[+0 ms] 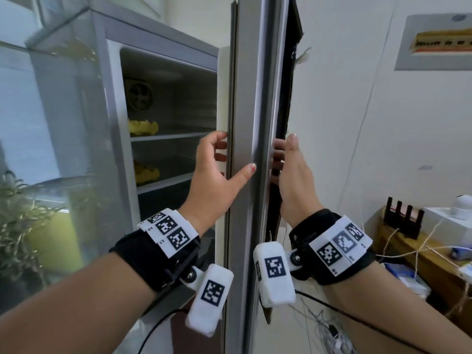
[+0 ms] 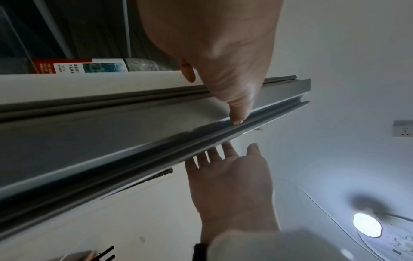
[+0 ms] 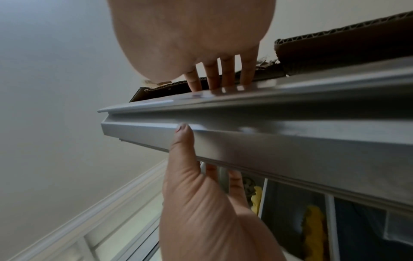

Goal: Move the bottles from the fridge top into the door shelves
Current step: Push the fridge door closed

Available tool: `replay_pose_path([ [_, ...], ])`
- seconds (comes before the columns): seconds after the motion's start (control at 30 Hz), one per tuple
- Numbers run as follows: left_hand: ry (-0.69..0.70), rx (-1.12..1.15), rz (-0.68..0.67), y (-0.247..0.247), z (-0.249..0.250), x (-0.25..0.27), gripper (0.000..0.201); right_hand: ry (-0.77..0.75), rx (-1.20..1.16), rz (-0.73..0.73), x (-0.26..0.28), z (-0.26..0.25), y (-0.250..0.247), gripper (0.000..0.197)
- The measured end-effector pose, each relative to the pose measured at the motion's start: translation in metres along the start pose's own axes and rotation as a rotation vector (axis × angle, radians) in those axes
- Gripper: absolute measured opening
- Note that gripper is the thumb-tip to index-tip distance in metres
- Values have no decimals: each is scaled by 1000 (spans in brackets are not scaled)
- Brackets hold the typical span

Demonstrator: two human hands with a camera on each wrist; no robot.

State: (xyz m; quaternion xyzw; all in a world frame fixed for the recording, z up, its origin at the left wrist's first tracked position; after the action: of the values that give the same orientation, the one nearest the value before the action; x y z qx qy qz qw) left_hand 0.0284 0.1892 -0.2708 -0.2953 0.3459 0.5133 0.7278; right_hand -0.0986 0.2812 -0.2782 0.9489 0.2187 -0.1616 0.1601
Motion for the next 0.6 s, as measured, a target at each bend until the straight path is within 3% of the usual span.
replay_pose_path([
  [0.1, -4, -44, 71, -19, -9, -5, 71, -16, 1, -70, 9, 0, 19, 53],
  [0.17, -10, -69, 98, -31, -16, -8, 70, -57, 8, -104, 14, -3, 29, 38],
  [0.27, -49, -83, 120, -47, -29, -12, 67, -181, -70, 2, 10, -17, 28, 20],
  [0.33, -71, -94, 145, -59, -37, -14, 65, -245, -109, 93, -1, -22, 25, 17],
  [0.43, -104, -111, 181, -72, -46, -18, 64, -237, -16, 77, -22, -11, 34, 35],
  [0.6, -142, -140, 236, -92, -55, -25, 59, -129, 206, -174, -31, 22, 82, 71],
])
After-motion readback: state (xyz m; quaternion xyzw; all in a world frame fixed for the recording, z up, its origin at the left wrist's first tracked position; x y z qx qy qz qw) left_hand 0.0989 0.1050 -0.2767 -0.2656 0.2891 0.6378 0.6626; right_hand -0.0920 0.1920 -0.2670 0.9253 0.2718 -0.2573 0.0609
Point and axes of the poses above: each hand's wrist, its own x-axis away from the middle knuckle, its own y-axis out of the palm, z = x × y, the point moved 8 cm from there along -x, towards the middle knuckle, and after that the axes turned 10 degrees about z, right-handed, at the moved point
